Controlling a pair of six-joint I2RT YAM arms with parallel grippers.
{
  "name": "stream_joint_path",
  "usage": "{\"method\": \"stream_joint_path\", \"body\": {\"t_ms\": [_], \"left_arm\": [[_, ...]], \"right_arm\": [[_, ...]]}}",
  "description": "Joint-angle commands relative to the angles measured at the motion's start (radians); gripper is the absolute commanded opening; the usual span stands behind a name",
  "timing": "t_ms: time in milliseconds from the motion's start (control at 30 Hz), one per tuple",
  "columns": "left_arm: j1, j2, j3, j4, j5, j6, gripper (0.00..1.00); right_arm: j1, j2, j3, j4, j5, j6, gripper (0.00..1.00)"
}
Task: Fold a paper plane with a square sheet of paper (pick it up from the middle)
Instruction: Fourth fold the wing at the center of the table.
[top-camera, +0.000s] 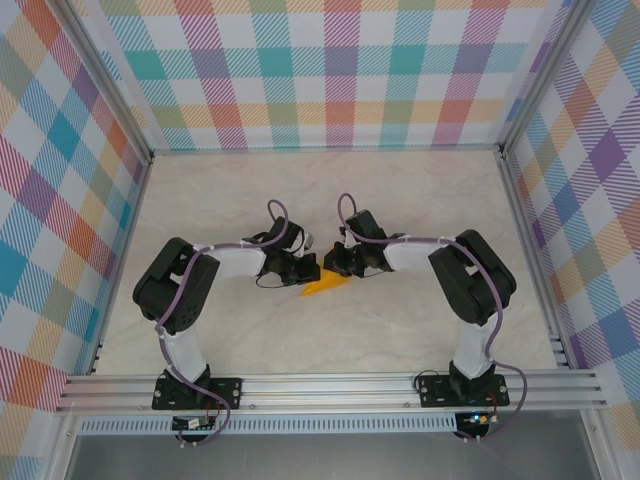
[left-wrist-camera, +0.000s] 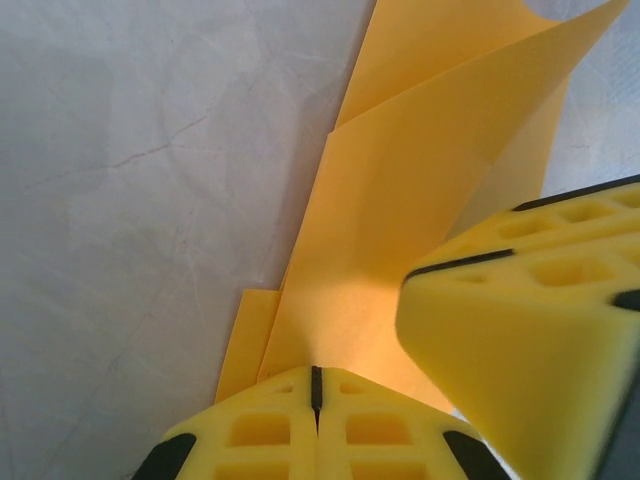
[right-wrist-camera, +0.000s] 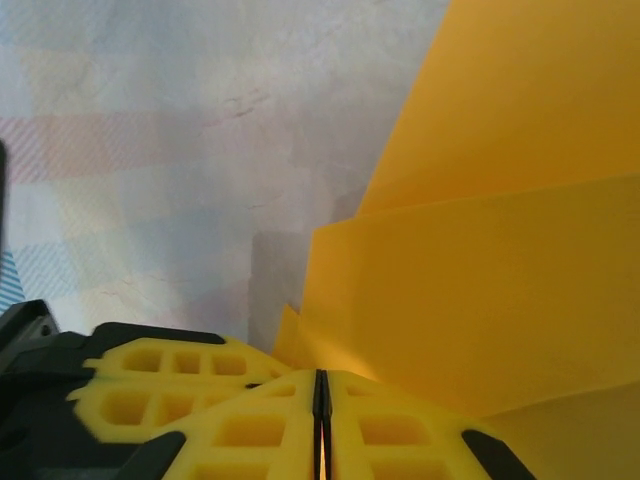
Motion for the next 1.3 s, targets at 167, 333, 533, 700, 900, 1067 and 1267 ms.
{"method": "stream_joint_path", "body": {"t_ms": [167, 333, 533, 700, 900, 1067, 1267], "left_arm": [[-0.005, 0.029, 0.004, -0.093, -0.056, 0.023, 0.00], [-0.005, 0.030, 0.000, -0.120, -0.065, 0.037, 0.00], [-0.005, 0.028, -0.010, -0.130, -0.066, 0.045, 0.00], [-0.005, 0.030, -0.012, -0.125, -0.060, 0.046, 0.00], [-0.005, 0.035, -0.008, -0.119, -0.057, 0.047, 0.00], [-0.005, 0.041, -0.005, -0.118, -0.052, 0.045, 0.00], [-0.005, 0.038, -0.005, -0.113, -0.052, 0.041, 0.00]], "right_arm": [[-0.034, 0.080, 0.000, -0.010, -0.008, 0.004, 0.08], [-0.097, 0.063, -0.010, -0.023, 0.003, -0.018, 0.08], [-0.177, 0.068, 0.010, -0.051, 0.035, -0.033, 0.08], [-0.247, 0.063, 0.008, -0.055, 0.062, -0.046, 0.08], [-0.313, 0.000, 0.015, -0.054, 0.099, -0.084, 0.08], [-0.301, -0.118, 0.004, -0.058, 0.106, -0.103, 0.10], [-0.165, -0.166, -0.004, -0.105, 0.110, -0.077, 0.10]]}}
